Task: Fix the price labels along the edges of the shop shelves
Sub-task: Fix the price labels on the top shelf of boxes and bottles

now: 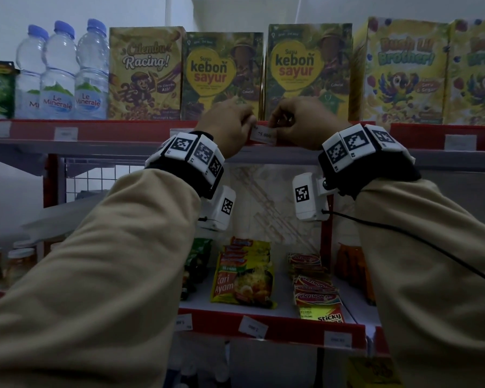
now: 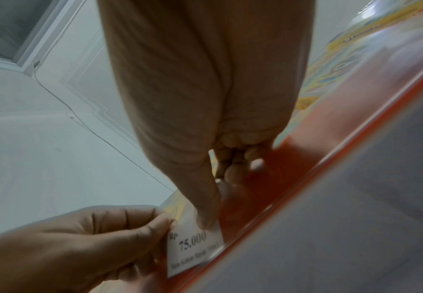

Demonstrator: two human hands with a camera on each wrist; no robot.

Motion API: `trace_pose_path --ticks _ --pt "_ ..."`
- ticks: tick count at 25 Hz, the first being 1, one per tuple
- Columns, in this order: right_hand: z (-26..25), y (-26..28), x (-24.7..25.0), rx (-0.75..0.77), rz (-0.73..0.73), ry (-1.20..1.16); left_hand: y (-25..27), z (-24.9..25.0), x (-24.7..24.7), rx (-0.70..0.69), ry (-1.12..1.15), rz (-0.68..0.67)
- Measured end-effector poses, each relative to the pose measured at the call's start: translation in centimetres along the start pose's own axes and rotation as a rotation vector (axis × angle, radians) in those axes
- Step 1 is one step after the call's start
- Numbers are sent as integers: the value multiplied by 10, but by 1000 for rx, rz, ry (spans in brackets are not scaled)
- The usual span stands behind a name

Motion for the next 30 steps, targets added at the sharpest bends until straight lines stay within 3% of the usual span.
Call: trace_pose_path --ticks 15,23,30 --pt "3 -4 -4 16 -54 2 3 8 6 33 130 -22" --pt "6 2 -7 32 35 -39 10 6 3 42 175 98" --pt "4 11 -14 -21 183 -28 16 -1 3 -21 142 106"
Point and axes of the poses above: each hand's wrist, its own y-axis away from the middle knuckle, its own x-axis out of the back of the hand, z = x × y, the point moved 4 cm from there along -y, towards the middle knuckle, and after that the axes turned 15 degrees about -z, right-handed, at the moved point
